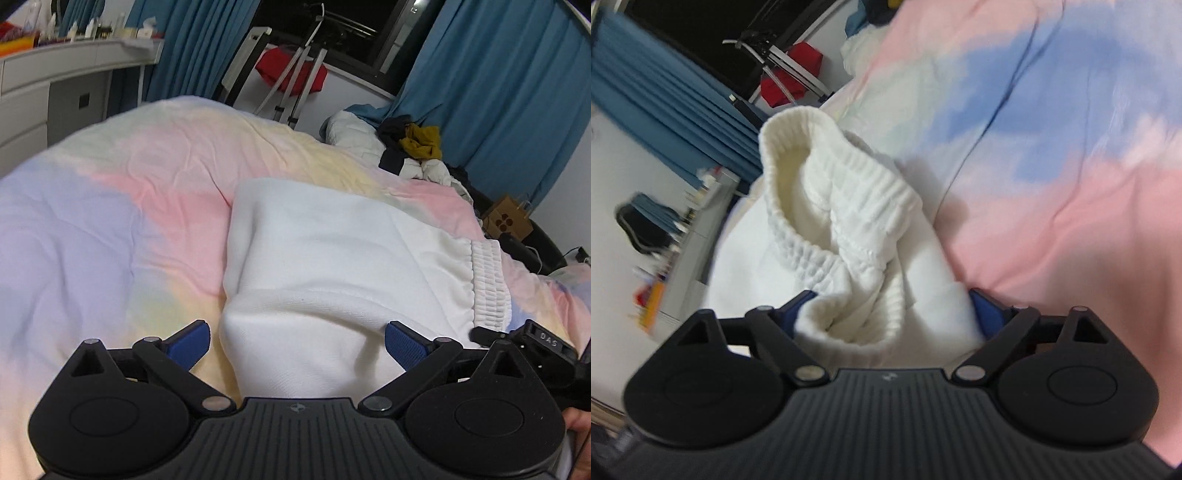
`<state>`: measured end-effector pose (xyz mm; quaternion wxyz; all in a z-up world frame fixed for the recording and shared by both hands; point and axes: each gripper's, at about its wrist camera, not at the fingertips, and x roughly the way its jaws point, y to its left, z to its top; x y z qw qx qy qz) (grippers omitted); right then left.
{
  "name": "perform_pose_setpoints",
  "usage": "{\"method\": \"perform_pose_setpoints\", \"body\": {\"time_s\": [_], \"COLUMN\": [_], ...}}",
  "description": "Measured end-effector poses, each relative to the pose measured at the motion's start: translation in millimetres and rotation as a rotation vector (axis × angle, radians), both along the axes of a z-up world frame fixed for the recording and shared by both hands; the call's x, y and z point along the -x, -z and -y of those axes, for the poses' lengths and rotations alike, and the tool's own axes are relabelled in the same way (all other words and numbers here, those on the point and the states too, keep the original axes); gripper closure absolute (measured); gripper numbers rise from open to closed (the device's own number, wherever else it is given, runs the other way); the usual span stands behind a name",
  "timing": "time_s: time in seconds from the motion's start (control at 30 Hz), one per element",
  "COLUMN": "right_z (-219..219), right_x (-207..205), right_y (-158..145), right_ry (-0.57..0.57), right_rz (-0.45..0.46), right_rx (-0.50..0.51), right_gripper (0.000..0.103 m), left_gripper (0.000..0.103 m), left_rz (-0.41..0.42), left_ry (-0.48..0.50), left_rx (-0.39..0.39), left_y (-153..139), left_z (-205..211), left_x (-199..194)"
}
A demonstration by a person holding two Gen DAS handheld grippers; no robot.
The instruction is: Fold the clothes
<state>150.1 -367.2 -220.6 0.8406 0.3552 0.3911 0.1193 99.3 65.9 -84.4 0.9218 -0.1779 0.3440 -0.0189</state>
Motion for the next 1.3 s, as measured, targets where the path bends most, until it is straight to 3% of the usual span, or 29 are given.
{"method": "perform_pose_setpoints", "body": {"time_s": [0.13,0.27,0.33,0.47,0.57,0.63,0.73,0.8,1.0,1.3], "right_z": [-7,5,5,1,-2,-6,-13,-13,-15,28], "right_x": [-3,9,14,12,3,-1,2,8,24,34], "right_y": [1,-15,-25,-22,-3,3,-5,-16,-58,-116], "right_ry": [-0.033,-0.017,-0.032,-0.031,-0.010,-0.013,-0.016,-0.017,-0.002,0.071], "right_rz": [0.010,0.098,0.150,0.132,0.046,0.025,0.055,0.084,0.223,0.440], "right_rx": [-0.003,-0.205,-0.242,-0.211,-0.171,-0.132,-0.053,-0.005,0.000,-0.113], "right_gripper": [0.011,0.011,0.011,0.011,0.012,0.021,0.041,0.051,0.059,0.061], "left_gripper": [0.002,0.003,0.003,0.003,0.003,0.005,0.018,0.039,0.068,0.075], "left_rz": [-0.008,-0.006,-0.009,-0.005,0.002,0.009,0.013,0.018,0.098,0.231], "left_ry": [0.016,0.001,-0.013,-0.028,-0.027,-0.030,-0.044,-0.065,-0.048,0.047], "left_rx": [0.004,0.040,0.070,0.124,0.151,0.156,0.124,0.103,0.058,0.008], "left_y": [9,15,19,24,29,31,31,32,3,-70], "left_z": [0,-5,-7,-14,-15,-16,-16,-15,7,74], "left_x": [-6,-8,-17,-22,-24,-25,-26,-25,-13,-7]}}
